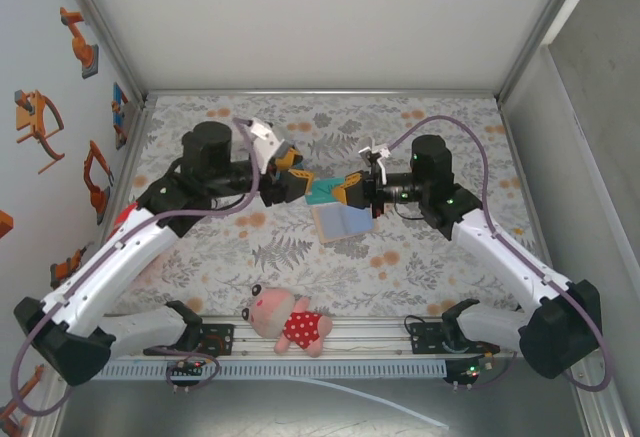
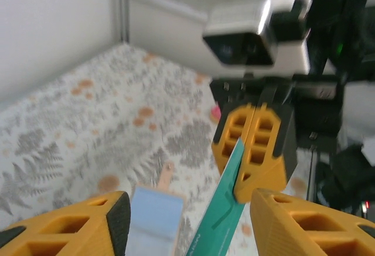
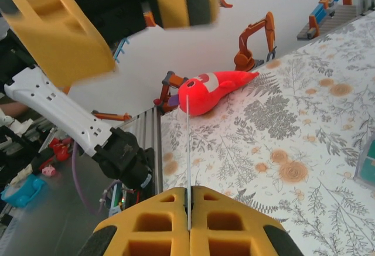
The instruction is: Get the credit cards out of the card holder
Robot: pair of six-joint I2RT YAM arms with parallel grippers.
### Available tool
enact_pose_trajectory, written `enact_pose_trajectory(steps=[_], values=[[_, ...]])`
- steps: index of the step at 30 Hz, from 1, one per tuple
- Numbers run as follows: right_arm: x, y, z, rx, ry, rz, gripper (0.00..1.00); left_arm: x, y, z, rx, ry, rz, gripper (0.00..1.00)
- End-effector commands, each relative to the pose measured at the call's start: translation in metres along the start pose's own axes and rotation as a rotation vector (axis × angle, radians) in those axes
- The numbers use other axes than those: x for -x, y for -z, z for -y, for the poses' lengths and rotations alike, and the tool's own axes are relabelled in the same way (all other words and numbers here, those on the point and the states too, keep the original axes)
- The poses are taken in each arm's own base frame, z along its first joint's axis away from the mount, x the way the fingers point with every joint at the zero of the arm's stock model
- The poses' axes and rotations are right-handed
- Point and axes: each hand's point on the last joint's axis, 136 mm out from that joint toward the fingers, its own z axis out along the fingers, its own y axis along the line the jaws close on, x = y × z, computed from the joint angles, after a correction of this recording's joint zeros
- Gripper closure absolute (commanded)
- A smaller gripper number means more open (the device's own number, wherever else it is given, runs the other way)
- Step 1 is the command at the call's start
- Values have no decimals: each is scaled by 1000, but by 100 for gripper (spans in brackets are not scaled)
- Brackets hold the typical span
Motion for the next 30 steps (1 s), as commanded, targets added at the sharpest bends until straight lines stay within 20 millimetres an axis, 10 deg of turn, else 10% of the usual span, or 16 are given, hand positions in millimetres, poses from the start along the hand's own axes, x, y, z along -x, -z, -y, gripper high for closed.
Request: enact_pose_trajectory(steps=[1, 12, 16, 19, 23, 25, 30], values=[[5, 2, -18, 55, 42, -14, 100, -30, -9, 15, -101, -42, -147, 45], [0, 0, -22, 75, 41, -39, 100, -36, -33, 27, -244, -47, -202, 64], [-1, -1, -19, 70, 35, -43, 100, -35, -35, 28, -263, -54, -200, 98], [0, 0, -14, 26, 34, -39, 100, -38, -35, 27, -263, -75, -206, 100], [0, 5, 9, -139, 23, -34, 55, -42, -34, 4, -160, -110, -197, 100], [1, 10, 22, -241, 18, -28, 13, -44, -32, -13, -90, -154, -190, 100], [8, 37, 63, -556, -27, 30, 7, -57, -33, -64, 73, -234, -205, 100]])
